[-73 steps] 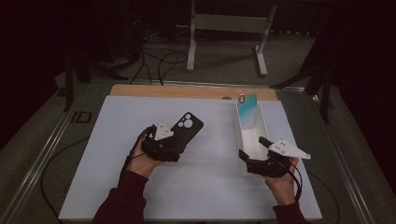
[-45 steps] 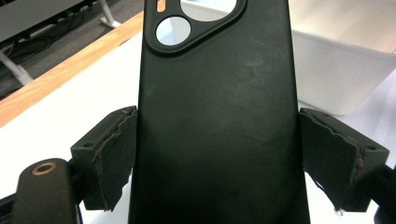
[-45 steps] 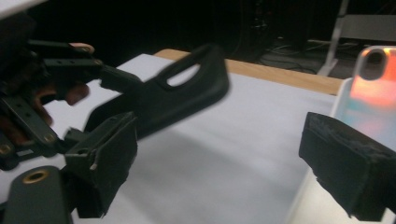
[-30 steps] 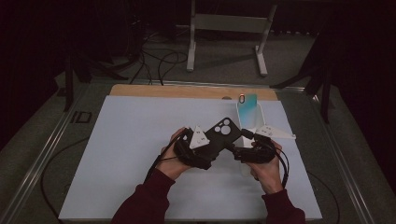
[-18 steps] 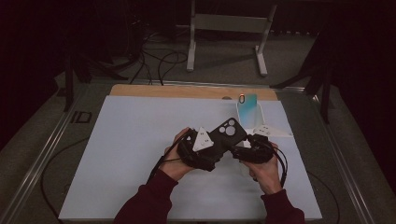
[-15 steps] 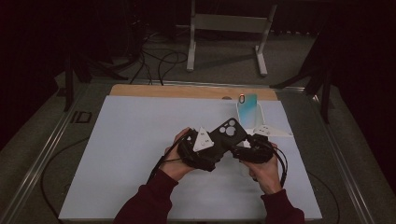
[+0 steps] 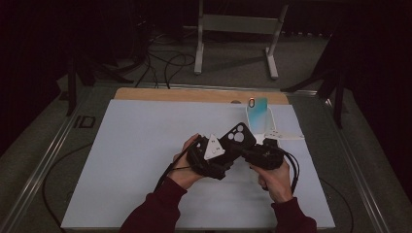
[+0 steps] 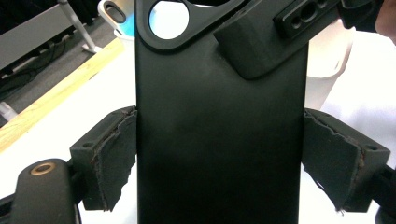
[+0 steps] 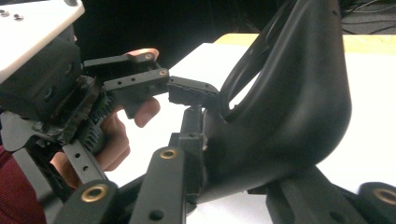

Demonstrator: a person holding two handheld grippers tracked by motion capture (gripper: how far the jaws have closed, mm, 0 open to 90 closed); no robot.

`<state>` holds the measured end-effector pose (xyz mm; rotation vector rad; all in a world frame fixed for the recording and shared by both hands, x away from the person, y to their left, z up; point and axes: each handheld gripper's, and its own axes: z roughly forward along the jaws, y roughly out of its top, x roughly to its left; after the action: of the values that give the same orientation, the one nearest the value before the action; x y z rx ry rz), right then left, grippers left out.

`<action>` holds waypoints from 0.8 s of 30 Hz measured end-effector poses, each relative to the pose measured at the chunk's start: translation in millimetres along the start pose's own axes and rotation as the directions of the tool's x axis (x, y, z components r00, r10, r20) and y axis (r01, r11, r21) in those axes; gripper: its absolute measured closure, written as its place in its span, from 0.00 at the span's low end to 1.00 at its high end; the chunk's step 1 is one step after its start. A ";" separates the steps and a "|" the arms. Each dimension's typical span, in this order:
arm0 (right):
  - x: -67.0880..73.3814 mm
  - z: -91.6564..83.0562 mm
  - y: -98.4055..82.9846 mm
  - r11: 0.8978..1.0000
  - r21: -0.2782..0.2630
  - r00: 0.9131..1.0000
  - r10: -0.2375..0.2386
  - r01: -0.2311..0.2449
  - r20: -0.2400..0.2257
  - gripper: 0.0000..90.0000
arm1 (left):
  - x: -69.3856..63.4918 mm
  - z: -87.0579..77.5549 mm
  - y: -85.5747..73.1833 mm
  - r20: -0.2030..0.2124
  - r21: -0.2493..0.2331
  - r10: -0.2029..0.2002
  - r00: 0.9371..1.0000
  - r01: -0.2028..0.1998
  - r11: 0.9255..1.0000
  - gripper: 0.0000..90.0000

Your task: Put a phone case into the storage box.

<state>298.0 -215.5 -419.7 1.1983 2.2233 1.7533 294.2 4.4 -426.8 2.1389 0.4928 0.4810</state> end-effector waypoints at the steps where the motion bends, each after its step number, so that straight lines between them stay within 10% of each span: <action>1: 0.7 0.2 0.2 1.000 0.000 1.000 -0.003 0.003 0.003 0.84 | 0.1 0.1 0.0 0.000 -0.001 -0.002 1.000 0.002 1.000 0.17; 24: 9.1 1.2 2.1 0.997 -0.004 0.997 -0.076 0.076 0.028 0.91 | 2.5 2.9 -3.0 0.012 -0.005 -0.042 0.999 0.042 0.999 0.11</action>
<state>293.3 -209.0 -414.7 1.1150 2.2162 1.7024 297.3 5.4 -430.4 2.1212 0.5283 0.4449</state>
